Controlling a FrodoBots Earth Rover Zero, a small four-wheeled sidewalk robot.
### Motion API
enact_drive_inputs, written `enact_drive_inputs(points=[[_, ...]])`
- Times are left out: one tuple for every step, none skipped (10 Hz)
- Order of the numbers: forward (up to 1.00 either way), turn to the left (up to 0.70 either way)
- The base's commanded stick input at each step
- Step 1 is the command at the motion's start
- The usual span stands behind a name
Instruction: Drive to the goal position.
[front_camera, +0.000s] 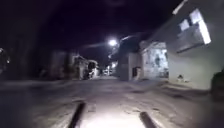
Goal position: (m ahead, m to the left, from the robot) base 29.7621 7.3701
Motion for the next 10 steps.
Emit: enact_drive_inputs(points=[[1.0, 0.02], [1.0, 0.02], [1.0, 0.02], [1.0, 0.02], [1.0, 0.02], [1.0, 0.02], [1.0, 0.02], [1.0, 0.02], [1.0, 0.02], [1.0, 0.02]])
